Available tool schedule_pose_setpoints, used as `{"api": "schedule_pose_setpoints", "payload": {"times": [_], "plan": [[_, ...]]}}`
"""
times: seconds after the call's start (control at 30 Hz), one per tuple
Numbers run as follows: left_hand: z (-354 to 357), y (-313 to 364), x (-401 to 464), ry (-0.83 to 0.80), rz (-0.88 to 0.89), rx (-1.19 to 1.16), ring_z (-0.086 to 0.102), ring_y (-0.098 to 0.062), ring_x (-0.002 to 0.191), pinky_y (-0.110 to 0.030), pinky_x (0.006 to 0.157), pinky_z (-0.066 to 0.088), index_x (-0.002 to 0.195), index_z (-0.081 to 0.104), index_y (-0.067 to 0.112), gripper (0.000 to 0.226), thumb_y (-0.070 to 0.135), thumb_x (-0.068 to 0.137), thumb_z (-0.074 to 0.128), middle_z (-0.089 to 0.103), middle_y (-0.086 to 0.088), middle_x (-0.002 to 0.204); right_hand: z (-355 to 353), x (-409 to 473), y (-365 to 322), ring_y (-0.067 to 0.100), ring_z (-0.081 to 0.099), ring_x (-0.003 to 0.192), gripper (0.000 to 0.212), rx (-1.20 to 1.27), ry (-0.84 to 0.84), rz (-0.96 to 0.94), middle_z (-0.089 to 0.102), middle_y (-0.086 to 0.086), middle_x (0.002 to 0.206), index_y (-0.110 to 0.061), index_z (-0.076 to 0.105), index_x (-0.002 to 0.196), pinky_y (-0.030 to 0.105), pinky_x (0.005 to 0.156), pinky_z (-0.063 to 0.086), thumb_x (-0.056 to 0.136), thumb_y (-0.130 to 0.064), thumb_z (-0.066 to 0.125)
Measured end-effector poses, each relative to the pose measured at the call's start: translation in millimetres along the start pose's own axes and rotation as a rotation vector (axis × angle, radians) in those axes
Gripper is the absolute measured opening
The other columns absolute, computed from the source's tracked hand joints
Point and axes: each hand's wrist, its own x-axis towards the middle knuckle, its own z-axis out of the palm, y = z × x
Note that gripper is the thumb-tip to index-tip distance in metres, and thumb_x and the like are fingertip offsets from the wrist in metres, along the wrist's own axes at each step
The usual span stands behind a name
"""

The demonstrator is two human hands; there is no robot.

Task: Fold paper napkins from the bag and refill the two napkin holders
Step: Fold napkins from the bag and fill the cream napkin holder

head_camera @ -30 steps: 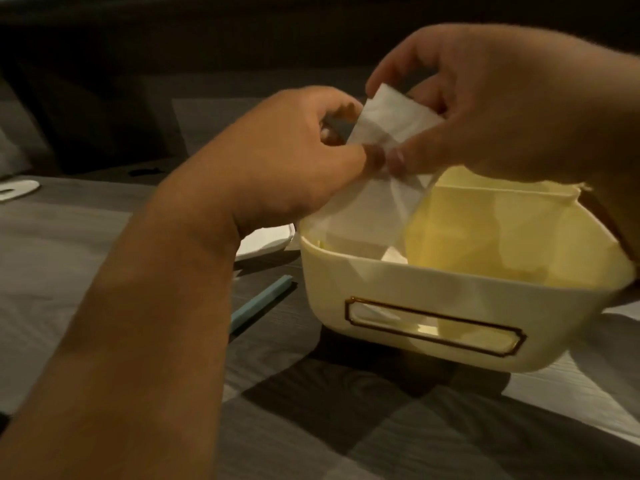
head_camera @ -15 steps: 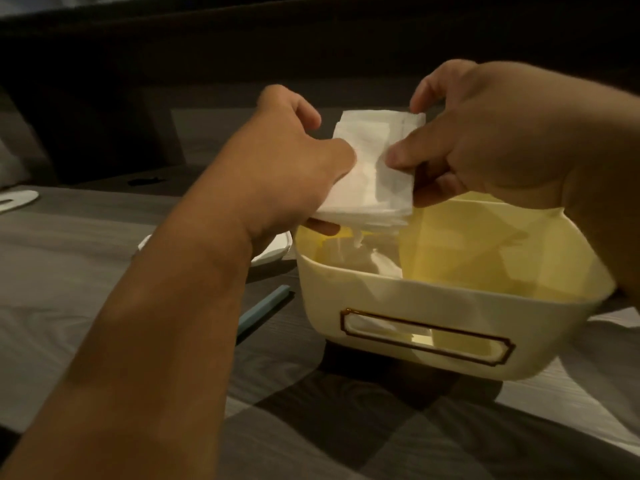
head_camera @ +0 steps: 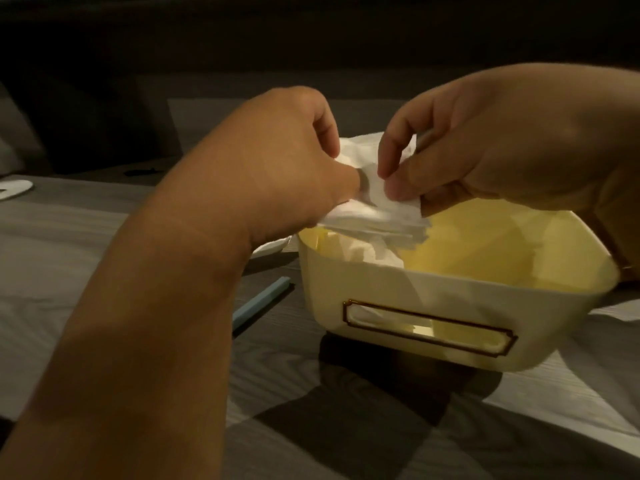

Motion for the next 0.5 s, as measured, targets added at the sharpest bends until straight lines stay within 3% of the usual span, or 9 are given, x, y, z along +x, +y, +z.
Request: {"api": "schedule_pose_setpoints", "payload": {"times": [0.23, 0.37, 0.5], "plan": [[0, -2, 1, -0.074, -0.027, 0.057, 0.059, -0.009, 0.076, -0.022, 0.057, 0.042, 0.089, 0.058, 0.034, 0.022, 0.029, 0.082, 0.079, 0.061, 0.009, 0.085, 12, 6, 12, 0.006, 0.073, 0.066, 0.018, -0.081, -0.235, 0.141, 0.075, -0.009, 0.073, -0.025, 0.078, 0.081, 0.017, 0.05, 0.055, 0.079, -0.007, 0.077], [2, -6, 5, -0.033, -0.037, 0.035, 0.057, -0.008, 0.074, -0.022, 0.055, 0.04, 0.085, 0.059, 0.033, 0.021, 0.025, 0.083, 0.079, 0.06, 0.008, 0.083, 23, 16, 22, -0.005, 0.069, 0.062, 0.017, -0.312, -0.312, 0.09, 0.071, -0.023, 0.069, -0.037, 0.073, 0.086, 0.007, 0.048, 0.048, 0.087, -0.021, 0.076], [5, -12, 8, -0.041, -0.038, 0.037, 0.054, -0.008, 0.069, -0.02, 0.055, 0.037, 0.085, 0.059, 0.034, 0.021, 0.024, 0.084, 0.078, 0.058, 0.01, 0.079, 24, 19, 19, -0.001, 0.07, 0.065, 0.022, -0.491, -0.41, 0.065, 0.069, -0.017, 0.078, -0.047, 0.065, 0.107, 0.014, 0.053, 0.055, 0.09, -0.034, 0.071]]}}
